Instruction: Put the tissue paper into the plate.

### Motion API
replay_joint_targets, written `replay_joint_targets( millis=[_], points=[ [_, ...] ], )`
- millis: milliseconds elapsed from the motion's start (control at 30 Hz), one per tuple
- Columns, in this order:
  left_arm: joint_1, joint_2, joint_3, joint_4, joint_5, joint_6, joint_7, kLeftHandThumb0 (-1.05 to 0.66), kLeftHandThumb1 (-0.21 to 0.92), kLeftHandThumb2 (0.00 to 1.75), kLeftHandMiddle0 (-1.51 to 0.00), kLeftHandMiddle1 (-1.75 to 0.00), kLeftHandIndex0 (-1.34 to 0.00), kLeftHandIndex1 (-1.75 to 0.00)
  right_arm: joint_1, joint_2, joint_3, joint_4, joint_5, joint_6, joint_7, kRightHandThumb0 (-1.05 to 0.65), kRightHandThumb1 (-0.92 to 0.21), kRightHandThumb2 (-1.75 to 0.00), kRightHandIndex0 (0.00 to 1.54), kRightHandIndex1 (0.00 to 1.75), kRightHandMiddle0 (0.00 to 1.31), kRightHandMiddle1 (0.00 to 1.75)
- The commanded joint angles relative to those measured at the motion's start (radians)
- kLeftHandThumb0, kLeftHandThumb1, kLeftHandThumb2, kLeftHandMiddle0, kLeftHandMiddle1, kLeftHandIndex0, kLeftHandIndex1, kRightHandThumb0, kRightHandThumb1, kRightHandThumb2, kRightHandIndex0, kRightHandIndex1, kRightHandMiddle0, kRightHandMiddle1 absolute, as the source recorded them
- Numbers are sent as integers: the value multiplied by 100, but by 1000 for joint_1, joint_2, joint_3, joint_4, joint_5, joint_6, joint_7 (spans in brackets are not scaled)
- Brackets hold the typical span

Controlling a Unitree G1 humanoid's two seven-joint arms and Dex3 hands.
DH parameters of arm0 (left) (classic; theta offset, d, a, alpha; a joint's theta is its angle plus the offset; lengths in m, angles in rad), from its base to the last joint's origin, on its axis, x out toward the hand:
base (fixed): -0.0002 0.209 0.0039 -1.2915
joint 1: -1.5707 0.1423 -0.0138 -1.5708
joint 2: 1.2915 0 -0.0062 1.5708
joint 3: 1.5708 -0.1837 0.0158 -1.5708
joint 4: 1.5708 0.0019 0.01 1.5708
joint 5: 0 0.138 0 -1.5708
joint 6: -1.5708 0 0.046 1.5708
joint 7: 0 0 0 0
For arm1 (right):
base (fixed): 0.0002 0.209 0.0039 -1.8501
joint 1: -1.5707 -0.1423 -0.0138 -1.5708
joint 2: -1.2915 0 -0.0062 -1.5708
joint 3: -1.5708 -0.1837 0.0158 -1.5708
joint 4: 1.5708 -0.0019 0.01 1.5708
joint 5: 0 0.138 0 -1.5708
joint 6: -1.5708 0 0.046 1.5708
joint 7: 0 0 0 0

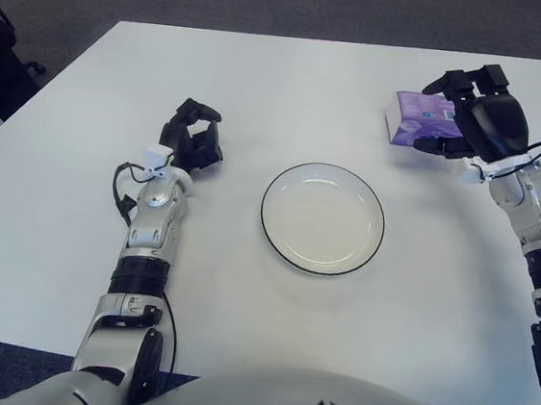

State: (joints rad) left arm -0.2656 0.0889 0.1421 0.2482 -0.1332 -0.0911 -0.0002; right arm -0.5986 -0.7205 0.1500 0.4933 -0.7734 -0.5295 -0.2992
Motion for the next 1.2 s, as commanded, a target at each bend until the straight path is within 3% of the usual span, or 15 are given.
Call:
replay_joint_targets(
  millis=[0, 167, 400, 500, 833, 1000, 1167],
  points=[
    [117, -50, -12, 51, 5, 7, 7, -41, 56, 102, -107, -175, -43, -175, -56, -25, 18, 50, -9, -27, -13, -97, -87, -33, 1, 79, 0, 89],
    [120, -50, -12, 46, 1, 11, 4, -41, 55, 102, -107, -175, -43, -175, -102, -33, 43, 115, -20, -49, -23, -102, -91, -25, 3, 89, 0, 87],
    [123, -51, -8, 42, -10, 11, -3, -41, 56, 102, -106, -175, -43, -175, -166, -41, 90, 183, -31, -61, 12, -105, -92, -28, 2, 91, 0, 75],
    [123, -50, -7, 42, -13, 10, -5, -41, 56, 101, -106, -175, -43, -175, -190, -44, 109, 206, -35, -61, 31, -105, -92, -35, 0, 83, 0, 67],
    [124, -47, -6, 43, -16, 9, -8, -41, 57, 100, -106, -175, -42, -175, -255, -45, 157, 282, -28, -74, 111, -105, -92, -55, 0, 16, 0, 30],
    [124, -45, -7, 44, -15, 6, -11, -41, 57, 100, -106, -175, -42, -175, -280, -33, 172, 312, -24, -68, 141, -105, -92, -59, 0, 3, 0, 23],
    [125, -45, -8, 42, -13, 6, -12, -41, 57, 100, -106, -175, -42, -175, -295, -21, 188, 350, -30, -65, 136, -103, -92, -52, 0, 0, 0, 24]
  ],
)
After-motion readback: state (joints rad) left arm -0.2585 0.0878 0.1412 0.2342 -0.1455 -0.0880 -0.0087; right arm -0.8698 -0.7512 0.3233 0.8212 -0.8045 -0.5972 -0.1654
